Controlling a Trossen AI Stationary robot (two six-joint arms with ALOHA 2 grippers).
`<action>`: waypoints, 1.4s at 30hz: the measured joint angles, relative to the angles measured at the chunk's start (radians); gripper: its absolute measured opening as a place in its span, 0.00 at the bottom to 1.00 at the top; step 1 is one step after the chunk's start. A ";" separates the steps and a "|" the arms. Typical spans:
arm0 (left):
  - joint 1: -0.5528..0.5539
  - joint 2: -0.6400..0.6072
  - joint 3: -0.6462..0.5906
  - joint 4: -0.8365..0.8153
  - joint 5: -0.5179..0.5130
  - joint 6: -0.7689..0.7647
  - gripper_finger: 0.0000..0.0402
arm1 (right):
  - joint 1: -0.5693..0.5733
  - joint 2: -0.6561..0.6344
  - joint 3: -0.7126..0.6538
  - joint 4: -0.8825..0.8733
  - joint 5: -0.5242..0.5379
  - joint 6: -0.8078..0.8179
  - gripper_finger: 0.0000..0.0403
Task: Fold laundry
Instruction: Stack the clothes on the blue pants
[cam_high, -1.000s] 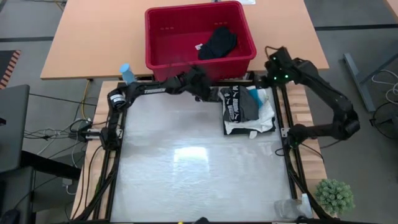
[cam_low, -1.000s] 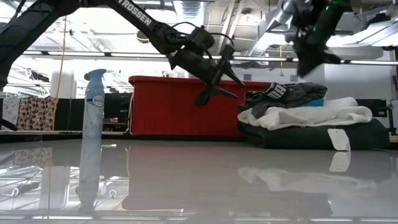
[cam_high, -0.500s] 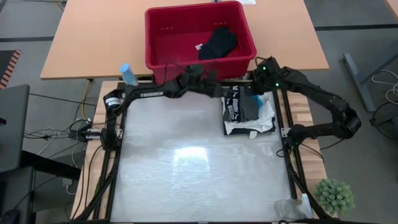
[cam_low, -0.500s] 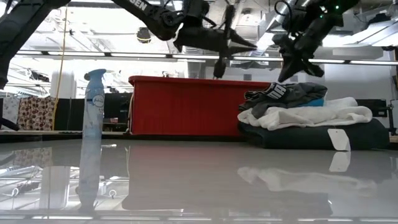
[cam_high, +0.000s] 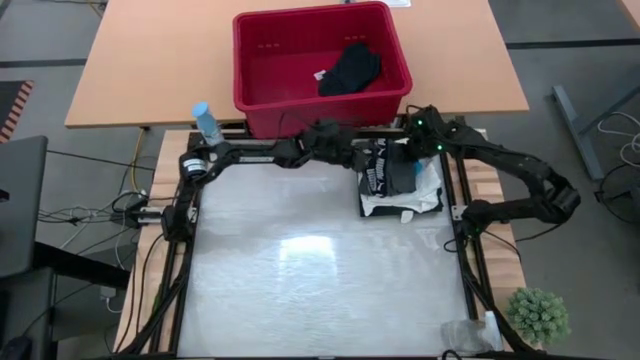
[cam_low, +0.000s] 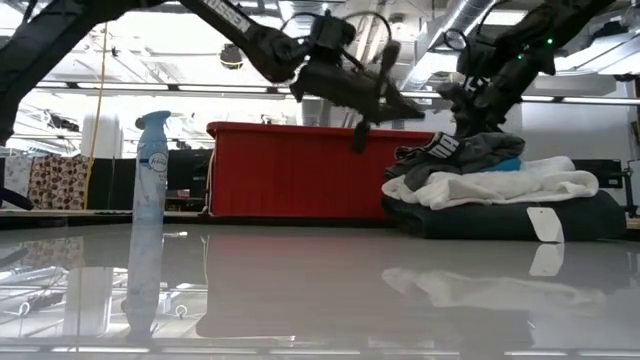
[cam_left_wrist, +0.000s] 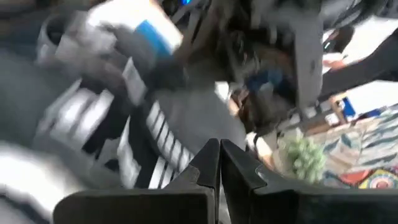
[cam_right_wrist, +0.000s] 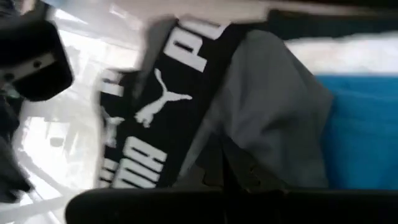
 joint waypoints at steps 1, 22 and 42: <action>-0.003 0.013 -0.002 -0.009 -0.001 -0.001 0.00 | -0.009 0.000 -0.008 -0.005 0.000 -0.003 0.03; -0.014 0.187 0.026 0.023 -0.010 -0.066 0.00 | -0.001 0.036 -0.052 0.045 -0.019 -0.052 0.05; 0.106 -0.070 0.027 0.086 -0.047 0.076 0.09 | -0.089 -0.076 0.267 -0.015 -0.024 -0.268 0.12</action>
